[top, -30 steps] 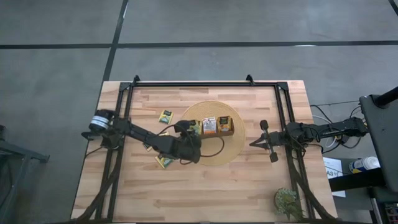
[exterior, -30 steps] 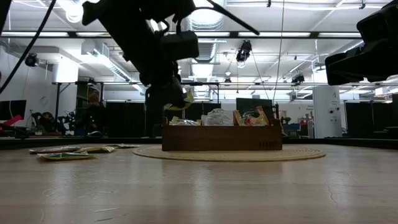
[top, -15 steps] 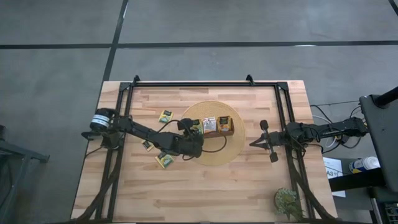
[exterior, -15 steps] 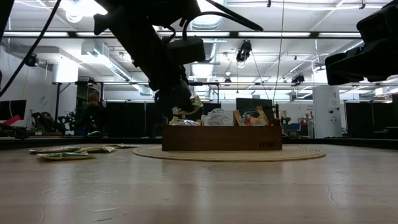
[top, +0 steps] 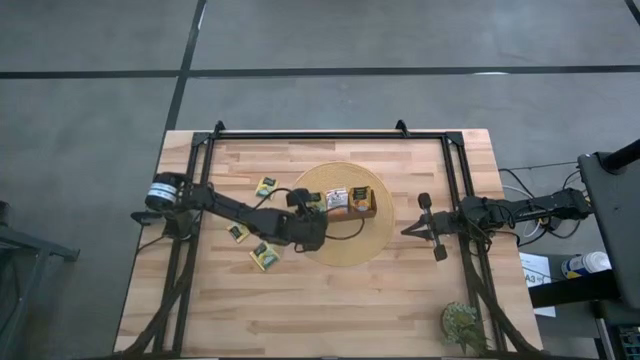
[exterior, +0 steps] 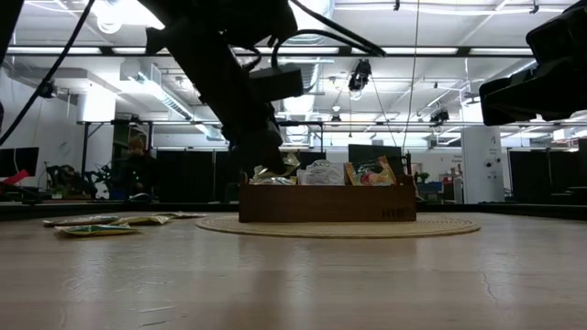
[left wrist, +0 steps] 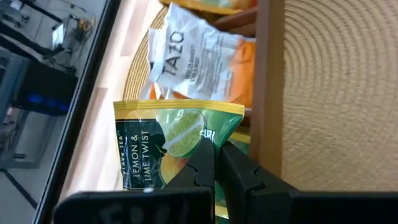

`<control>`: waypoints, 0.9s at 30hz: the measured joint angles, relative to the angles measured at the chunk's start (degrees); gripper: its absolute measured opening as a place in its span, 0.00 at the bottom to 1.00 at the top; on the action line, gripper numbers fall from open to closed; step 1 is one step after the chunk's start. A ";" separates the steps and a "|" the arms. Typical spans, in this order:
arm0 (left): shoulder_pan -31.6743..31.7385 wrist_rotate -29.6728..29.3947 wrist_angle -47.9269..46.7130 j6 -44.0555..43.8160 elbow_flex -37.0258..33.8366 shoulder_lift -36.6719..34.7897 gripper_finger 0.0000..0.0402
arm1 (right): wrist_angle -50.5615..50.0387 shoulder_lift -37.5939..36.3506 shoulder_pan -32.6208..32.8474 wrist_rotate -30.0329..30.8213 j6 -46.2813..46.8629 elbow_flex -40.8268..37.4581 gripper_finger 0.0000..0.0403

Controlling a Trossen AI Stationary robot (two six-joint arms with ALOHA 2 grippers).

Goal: Pick & Place Tea
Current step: Put the yellow tea bag into the left section of the wooden organizer

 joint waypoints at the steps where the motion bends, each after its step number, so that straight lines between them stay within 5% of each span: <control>1: 0.22 0.10 0.17 -0.06 -0.31 0.00 0.02 | 0.00 0.00 0.00 -0.01 0.00 0.00 0.02; 27: 2.53 6.19 5.30 -2.24 -4.30 -0.05 0.03 | 0.01 0.00 0.00 0.01 -0.09 0.00 0.02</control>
